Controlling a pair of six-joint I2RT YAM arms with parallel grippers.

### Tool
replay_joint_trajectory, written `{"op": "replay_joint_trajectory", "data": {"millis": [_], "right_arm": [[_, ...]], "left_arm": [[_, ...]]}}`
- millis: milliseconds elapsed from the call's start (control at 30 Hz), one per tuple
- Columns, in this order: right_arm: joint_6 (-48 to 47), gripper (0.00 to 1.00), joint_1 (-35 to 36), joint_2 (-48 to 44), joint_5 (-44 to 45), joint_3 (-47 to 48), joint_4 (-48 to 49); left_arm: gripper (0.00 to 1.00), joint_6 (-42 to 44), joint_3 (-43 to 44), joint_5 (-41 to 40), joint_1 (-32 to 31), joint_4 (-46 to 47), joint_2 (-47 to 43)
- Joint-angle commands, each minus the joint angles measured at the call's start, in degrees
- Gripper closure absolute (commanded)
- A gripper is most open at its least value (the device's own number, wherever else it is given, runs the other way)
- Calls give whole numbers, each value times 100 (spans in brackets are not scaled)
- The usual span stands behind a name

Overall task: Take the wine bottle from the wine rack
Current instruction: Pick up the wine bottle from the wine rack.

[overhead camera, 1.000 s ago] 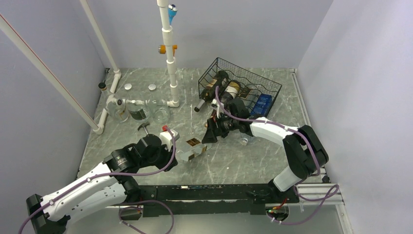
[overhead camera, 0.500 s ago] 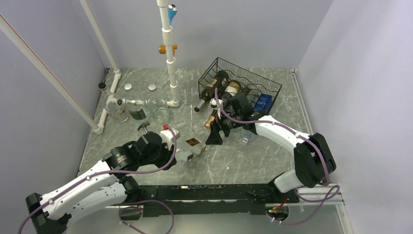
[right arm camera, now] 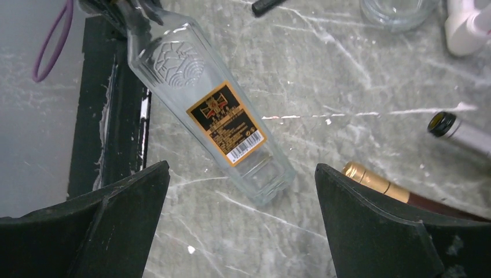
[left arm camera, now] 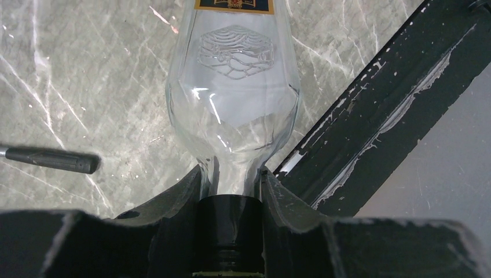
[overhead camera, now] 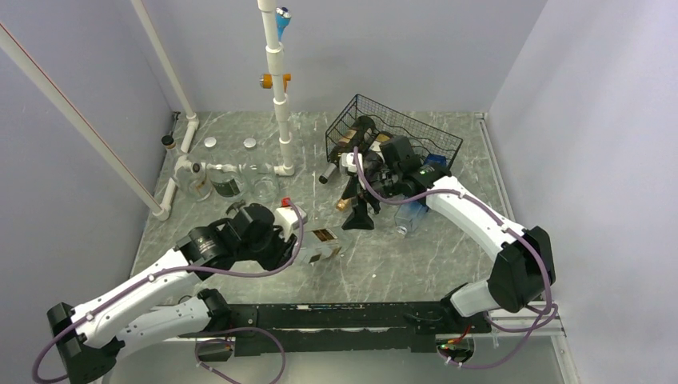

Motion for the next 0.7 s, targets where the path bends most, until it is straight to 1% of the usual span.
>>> {"op": "replay_joint_trajectory", "data": {"millis": [0, 67, 167, 267, 367, 667], "right_arm": [[-1593, 0, -17, 73, -600, 501, -875], [-2138, 0, -13, 163, -942, 709, -1177], [-2230, 0, -13, 255, -1264, 929, -1244], [-2411, 0, -26, 240, -1225, 929, -1339], [-2389, 0, -21, 78, -1281, 630, -1144], [-2021, 0, -68, -179, -1389, -109, -188]], "left_arm": [[100, 511, 532, 405, 11, 411, 178], [100, 651, 654, 455, 10, 401, 305], [100, 850, 850, 581, 13, 322, 528], [100, 951, 1008, 632, 12, 251, 657], [100, 1223, 1140, 644, 14, 179, 738], [100, 1394, 1533, 776, 7, 103, 1042]]}}
